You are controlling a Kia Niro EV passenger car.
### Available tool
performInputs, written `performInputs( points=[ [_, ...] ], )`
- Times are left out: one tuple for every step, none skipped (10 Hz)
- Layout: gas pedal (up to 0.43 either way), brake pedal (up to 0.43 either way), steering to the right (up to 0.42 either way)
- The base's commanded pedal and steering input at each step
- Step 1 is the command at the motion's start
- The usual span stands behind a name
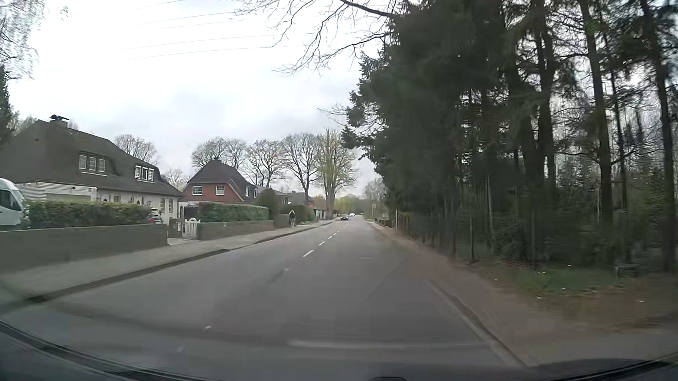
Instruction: Follow the waypoints while adhering to traffic rules and regulations
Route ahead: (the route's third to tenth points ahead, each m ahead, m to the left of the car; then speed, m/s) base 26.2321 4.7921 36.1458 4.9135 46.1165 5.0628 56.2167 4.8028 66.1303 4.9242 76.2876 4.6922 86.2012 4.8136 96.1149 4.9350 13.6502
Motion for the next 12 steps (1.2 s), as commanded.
performInputs(
  points=[
    [0.177, 0.000, -0.003],
    [0.177, 0.000, -0.003],
    [0.177, 0.000, -0.003],
    [0.177, 0.000, -0.003],
    [0.177, 0.000, -0.002],
    [0.177, 0.000, -0.002],
    [0.177, 0.000, -0.002],
    [0.177, 0.000, -0.002],
    [0.177, 0.000, -0.002],
    [0.177, 0.000, -0.002],
    [0.177, 0.000, -0.002],
    [0.177, 0.000, -0.002]
  ],
)
